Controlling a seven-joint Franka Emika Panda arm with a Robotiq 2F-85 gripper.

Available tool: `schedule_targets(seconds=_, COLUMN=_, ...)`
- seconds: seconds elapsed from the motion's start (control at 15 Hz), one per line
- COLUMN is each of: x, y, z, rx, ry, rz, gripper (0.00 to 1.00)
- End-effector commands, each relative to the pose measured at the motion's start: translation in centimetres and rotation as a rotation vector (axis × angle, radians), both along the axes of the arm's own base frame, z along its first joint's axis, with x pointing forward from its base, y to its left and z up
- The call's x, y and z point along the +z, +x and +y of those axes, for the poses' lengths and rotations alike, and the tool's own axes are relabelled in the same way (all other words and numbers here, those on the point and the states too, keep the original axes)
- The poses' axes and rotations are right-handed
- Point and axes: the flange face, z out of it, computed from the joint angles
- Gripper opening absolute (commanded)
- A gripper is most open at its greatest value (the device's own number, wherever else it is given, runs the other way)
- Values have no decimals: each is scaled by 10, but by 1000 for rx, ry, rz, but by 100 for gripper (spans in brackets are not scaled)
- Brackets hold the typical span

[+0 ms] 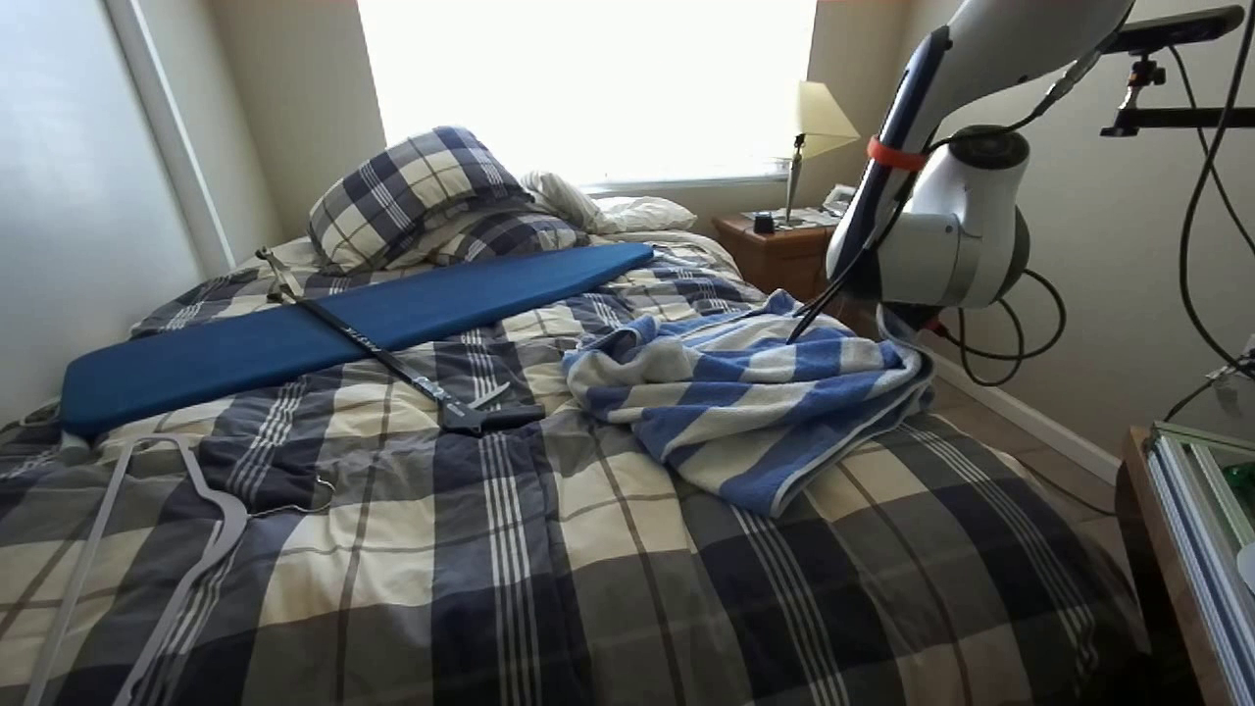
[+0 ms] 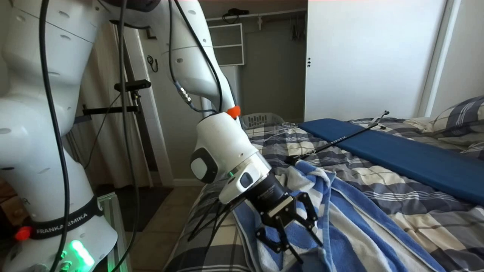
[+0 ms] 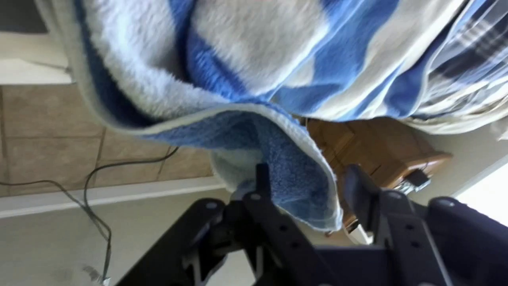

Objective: Fold the striped blue and white towel in half from left to right

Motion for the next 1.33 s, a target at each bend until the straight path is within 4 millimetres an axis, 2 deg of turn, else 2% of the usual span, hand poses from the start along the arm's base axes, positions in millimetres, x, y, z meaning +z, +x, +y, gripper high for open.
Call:
schedule_targets(seconds=0.0, x=22, y=36, z=14, rx=186, ry=51, rz=-49, gripper=84)
schedule_targets(seconds=0.13, x=34, y=55, z=23, rx=302, ry=65, rz=-65, gripper=98)
schedule_targets(seconds=0.6, x=64, y=102, z=36, rx=683, ry=154, rz=-35, gripper=100)
schedule_targets(seconds=0.73, x=62, y=119, z=37, rx=792, ry=170, rz=-26, gripper=100)
schedule_targets(seconds=1.07, x=43, y=142, z=8, rx=1015, ry=258, rz=85, gripper=100)
schedule_targets(seconds=1.13, x=42, y=145, z=-1, rx=1052, ry=283, rz=103, gripper=100)
schedule_targets(seconds=1.27, x=54, y=150, z=-25, rx=1079, ry=368, rz=109, gripper=100)
